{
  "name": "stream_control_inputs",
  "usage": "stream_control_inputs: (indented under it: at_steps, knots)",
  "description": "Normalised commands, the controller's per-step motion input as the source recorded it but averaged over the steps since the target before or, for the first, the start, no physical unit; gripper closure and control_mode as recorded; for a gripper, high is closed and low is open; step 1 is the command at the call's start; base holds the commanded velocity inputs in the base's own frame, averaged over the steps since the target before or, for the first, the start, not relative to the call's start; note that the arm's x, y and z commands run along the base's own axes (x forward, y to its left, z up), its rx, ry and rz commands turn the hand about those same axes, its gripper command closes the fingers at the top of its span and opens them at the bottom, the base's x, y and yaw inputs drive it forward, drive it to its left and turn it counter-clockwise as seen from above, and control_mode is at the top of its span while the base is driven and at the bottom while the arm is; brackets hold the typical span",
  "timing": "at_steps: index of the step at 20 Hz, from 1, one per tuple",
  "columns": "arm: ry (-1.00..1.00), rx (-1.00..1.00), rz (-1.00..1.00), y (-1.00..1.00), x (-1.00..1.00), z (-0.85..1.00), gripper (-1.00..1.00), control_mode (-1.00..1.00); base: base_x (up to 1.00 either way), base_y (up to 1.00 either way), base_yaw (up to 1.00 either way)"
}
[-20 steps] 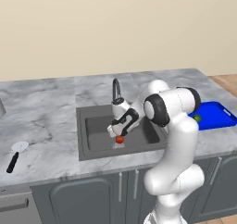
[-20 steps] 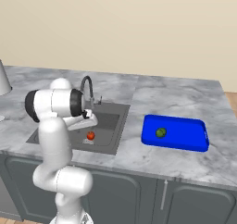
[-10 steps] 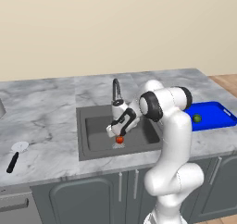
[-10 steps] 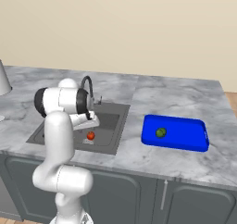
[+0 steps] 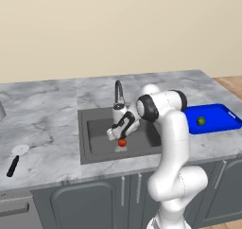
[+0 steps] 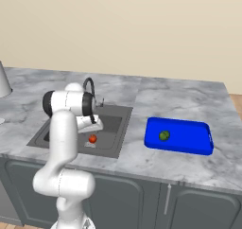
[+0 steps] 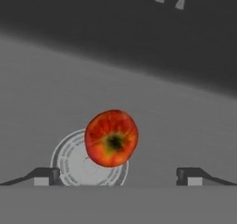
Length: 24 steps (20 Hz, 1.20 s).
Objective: Pick up all produce items and place them in the sink. Turn on the sink faucet to wash them. Then turn the sink off and put them in the tray.
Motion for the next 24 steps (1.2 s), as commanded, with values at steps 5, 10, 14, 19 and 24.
stream_control_inputs:
  at_steps: [5, 10, 14, 19, 24]
  knots:
    - [0.0, 0.02, 0.0, 0.02, 0.37, -0.33, -1.0, -1.0, 0.0, 0.0, 0.0]
    - [0.0, 0.01, 0.0, 0.01, 0.18, -0.31, -1.0, -1.0, 0.0, 0.0, 0.0]
    - [0.0, 0.0, 0.0, 0.0, 0.01, -0.26, -1.0, -1.0, 0.0, 0.0, 0.0]
    - [0.0, 0.0, 0.0, 0.0, 0.0, -0.22, -1.0, -1.0, 0.0, 0.0, 0.0]
    - [0.0, 0.01, 0.0, 0.0, 0.0, -0.18, -1.0, -1.0, 0.0, 0.0, 0.0]
